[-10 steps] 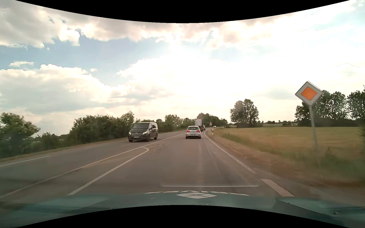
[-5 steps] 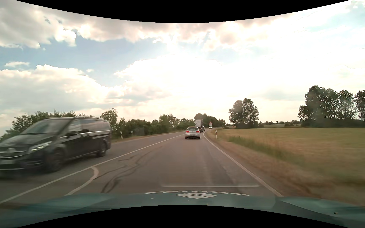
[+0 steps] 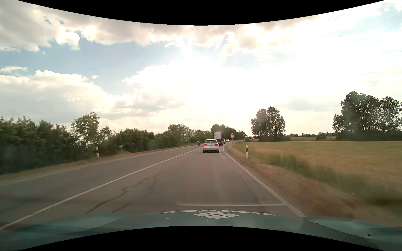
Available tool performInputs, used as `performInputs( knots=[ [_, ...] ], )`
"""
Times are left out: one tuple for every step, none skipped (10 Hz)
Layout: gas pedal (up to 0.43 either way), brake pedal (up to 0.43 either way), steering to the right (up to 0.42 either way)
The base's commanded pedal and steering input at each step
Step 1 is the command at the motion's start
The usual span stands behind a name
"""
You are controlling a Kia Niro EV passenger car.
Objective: Follow the waypoints while adhering to traffic rules and regulations
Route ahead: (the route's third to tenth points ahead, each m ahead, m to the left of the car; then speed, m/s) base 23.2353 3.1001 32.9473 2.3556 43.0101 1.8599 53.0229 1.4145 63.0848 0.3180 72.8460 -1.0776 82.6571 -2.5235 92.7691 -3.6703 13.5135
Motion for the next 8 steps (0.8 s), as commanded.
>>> performInputs(
  knots=[
    [0.228,0.0,0.0],
    [0.228,0.0,0.001],
    [0.228,0.0,0.002],
    [0.24,0.0,0.002],
    [0.24,0.0,0.002],
    [0.24,0.0,0.002],
    [0.24,0.0,0.003],
    [0.24,0.0,0.003]
  ],
)
